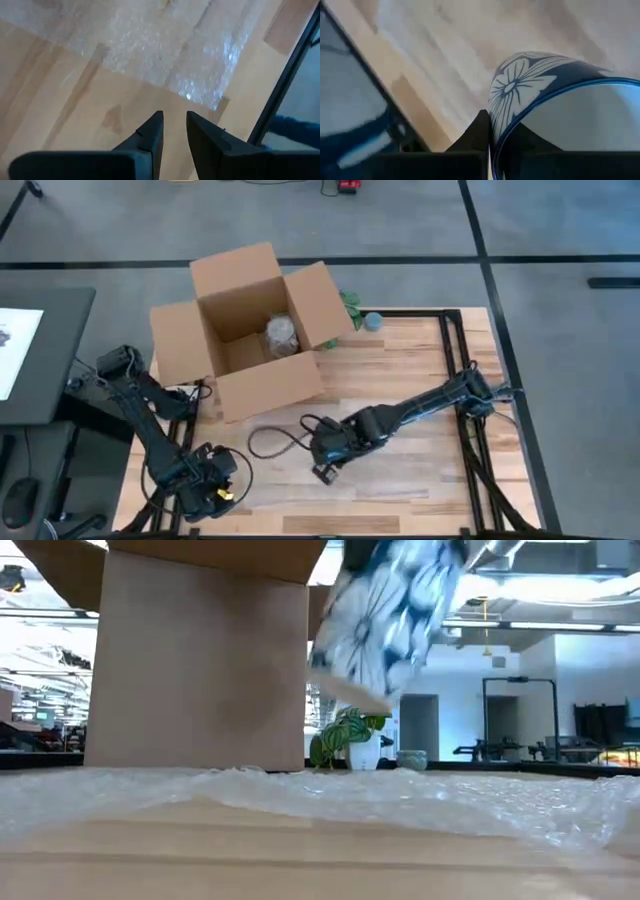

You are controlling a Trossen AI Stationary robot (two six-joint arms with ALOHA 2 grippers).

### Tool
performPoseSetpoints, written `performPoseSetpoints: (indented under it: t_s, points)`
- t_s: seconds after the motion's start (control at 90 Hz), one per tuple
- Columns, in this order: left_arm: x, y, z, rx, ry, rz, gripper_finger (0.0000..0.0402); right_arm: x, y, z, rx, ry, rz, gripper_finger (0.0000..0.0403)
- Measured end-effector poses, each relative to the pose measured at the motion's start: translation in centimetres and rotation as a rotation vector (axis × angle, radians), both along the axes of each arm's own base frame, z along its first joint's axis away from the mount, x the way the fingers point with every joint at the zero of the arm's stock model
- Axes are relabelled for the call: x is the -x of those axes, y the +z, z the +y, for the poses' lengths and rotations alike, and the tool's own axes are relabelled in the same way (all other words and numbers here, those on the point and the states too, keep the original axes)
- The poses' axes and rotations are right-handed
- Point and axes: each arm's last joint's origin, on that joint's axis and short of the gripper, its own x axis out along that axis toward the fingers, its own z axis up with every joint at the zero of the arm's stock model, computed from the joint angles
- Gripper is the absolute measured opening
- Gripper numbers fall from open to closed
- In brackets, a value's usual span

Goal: Wrap mug
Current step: Wrap the blue mug with the bubble wrap

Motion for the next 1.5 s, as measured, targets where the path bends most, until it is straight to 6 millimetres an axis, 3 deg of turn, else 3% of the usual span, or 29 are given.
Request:
performPoseSetpoints:
  t_s: [0.111, 0.256, 0.378, 0.544, 0.656, 0.778, 1.033, 1.5]
  points:
    - [0.4, 0.0, -0.1, -0.004, 0.003, 0.004, 0.0066, -1.2, -1.0, -1.1, 0.001, 0.008, 0.043, 0.0004]
    - [0.6, 0.0, -0.2, 0.001, 0.014, 0.007, 0.0066, -1.2, -2.4, -0.8, 0.029, 0.054, 0.221, 0.0004]
    - [0.7, 0.0, -0.3, 0.003, 0.014, 0.007, 0.0065, -2.2, -3.0, -0.3, -0.003, 0.086, 0.229, 0.0004]
    - [0.7, 0.0, -0.3, 0.003, 0.014, 0.007, 0.0065, -2.4, -4.6, -0.3, 0.025, 0.086, 0.317, 0.0004]
    - [0.7, 0.0, -0.3, 0.007, 0.014, 0.005, 0.0065, -1.7, -4.4, -0.5, 0.042, 0.078, 0.401, 0.0004]
    - [0.6, 0.0, -0.4, 0.014, 0.015, -0.002, 0.0065, -1.6, -3.8, -0.5, 0.039, 0.099, 0.392, 0.0004]
    - [-0.1, 0.3, -1.3, 0.072, -0.013, -0.115, 0.0065, -2.3, -5.0, -0.2, 0.022, 0.120, 0.374, 0.0004]
    - [-0.8, -1.6, -2.6, 0.076, 0.030, -0.105, 0.0066, -2.2, -6.8, 0.9, -0.024, 0.119, 0.366, 0.0031]
